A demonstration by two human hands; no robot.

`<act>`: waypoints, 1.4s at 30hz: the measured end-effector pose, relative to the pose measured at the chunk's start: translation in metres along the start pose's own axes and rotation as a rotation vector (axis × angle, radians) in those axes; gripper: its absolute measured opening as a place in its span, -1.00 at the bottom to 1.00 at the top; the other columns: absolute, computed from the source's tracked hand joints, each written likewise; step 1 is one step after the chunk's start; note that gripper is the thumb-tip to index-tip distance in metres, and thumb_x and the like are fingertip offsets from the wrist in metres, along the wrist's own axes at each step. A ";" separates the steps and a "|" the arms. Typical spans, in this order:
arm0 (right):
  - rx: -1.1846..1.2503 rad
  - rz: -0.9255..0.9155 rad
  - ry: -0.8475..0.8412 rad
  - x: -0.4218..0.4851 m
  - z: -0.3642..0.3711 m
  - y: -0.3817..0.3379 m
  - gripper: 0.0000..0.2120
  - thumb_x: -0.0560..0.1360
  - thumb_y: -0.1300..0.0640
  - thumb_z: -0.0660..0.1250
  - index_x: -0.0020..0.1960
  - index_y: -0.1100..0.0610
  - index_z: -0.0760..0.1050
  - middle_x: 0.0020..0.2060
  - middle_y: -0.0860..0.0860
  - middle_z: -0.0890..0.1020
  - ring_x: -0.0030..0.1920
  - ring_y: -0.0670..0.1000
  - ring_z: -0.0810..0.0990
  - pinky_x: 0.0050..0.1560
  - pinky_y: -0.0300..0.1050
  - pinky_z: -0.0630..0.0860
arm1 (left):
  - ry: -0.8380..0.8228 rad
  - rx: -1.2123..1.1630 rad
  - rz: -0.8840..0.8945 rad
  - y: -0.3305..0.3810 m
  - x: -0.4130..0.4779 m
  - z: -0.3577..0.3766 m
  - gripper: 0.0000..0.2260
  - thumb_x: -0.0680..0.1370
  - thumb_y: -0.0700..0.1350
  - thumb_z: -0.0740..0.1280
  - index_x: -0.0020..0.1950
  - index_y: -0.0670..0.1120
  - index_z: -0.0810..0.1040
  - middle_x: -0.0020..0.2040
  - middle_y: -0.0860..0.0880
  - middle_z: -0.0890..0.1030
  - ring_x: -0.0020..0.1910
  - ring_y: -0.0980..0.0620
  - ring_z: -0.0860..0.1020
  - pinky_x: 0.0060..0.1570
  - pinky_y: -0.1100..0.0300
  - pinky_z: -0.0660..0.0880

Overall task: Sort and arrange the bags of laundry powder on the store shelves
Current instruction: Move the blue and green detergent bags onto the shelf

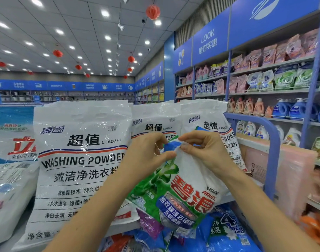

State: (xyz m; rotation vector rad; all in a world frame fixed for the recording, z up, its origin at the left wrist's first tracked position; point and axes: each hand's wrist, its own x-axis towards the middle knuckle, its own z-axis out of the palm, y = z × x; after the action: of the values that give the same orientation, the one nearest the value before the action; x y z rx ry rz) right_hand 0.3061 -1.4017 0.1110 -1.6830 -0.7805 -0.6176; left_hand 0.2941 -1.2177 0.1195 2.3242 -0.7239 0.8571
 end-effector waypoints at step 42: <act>-1.144 -0.249 -0.386 0.081 -0.046 -0.006 -0.73 0.55 -0.01 0.27 -0.16 0.18 0.57 -0.32 0.04 0.59 -0.34 -0.01 0.41 -0.37 -0.17 0.19 | 0.442 -0.106 -0.159 -0.070 -0.003 0.033 -0.87 0.62 -0.22 0.21 0.11 -0.26 0.45 -0.45 -0.03 0.42 -0.52 0.02 0.31 -0.48 0.12 0.17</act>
State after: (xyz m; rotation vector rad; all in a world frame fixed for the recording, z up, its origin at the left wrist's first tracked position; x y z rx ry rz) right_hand 0.3531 -1.4313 0.1862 -2.8305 -0.9972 -1.0405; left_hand 0.3504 -1.1887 0.0750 1.9676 -0.3788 1.1731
